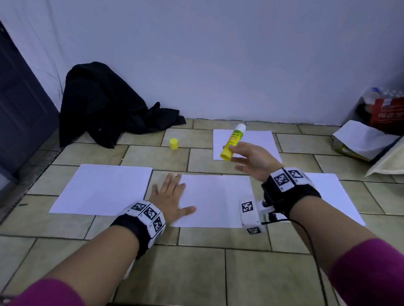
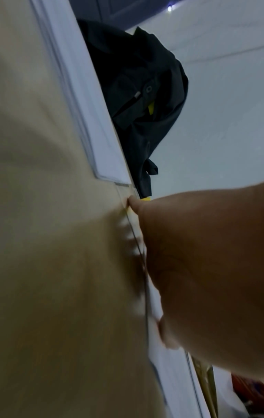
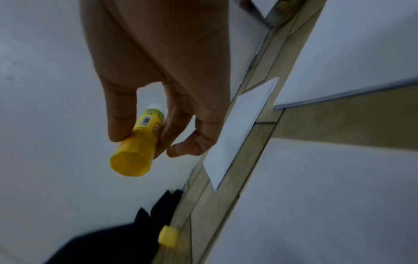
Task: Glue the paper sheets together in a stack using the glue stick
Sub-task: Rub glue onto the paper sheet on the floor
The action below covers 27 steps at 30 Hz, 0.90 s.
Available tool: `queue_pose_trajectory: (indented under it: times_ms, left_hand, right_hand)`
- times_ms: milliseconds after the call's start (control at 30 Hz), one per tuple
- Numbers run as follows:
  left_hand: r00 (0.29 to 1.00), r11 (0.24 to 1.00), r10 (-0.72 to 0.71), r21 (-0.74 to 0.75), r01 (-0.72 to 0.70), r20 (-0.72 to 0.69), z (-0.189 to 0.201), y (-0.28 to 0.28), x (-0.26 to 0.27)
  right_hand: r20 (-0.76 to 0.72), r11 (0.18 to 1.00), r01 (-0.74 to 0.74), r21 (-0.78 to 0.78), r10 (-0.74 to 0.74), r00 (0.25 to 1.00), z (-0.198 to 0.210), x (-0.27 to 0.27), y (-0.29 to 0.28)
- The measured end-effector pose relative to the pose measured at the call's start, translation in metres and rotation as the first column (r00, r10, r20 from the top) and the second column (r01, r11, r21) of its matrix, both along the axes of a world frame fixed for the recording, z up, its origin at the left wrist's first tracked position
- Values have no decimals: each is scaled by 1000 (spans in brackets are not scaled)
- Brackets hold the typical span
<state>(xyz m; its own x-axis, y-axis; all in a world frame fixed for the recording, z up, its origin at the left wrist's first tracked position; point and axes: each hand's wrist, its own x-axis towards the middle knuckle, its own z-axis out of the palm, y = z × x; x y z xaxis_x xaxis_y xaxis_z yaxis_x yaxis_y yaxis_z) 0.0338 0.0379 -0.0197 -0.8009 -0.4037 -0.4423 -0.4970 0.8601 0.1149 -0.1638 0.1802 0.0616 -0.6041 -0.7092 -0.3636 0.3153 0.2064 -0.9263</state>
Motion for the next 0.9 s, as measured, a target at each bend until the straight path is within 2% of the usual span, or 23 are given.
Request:
queue_pose_trajectory:
  times_ms: [100,233,367,433,500,567,733,900]
  left_hand:
    - [999,998,17,67,-20,36,1,-2,-3]
    - [998,992,-28,127,21,55,2,-11,-2]
    - [994,988,-87,130,78,64,-1,-17,0]
    - [993,987,-103,131,95,54,-3,-17,0]
    - [992,989,-110,106,103,55,-4,-15,1]
    - [992,989,-108,104,102,60,-4,-16,0]
    - [994,988,-84,133,75,67,1,-14,0]
    - [994,988,-88,137,78,67,3,-15,2]
  right_hand:
    - [-193,991,11,134,15,981,-8,12,-30]
    - [-470,963,-11,270,142,871,-21,24,-69]
    - [-579,931,-24,363,246,777,-28,30,-99]
    - [-633,909,-48,414,326,702,-29,33,-111]
    - [-661,892,-74,446,384,645,-27,36,-121]
    - [-661,876,-100,471,426,618,-29,40,-128]
    - [-689,875,-66,480,422,589,-37,43,-141]
    - [-660,791,-41,610,536,527,-34,41,-140]
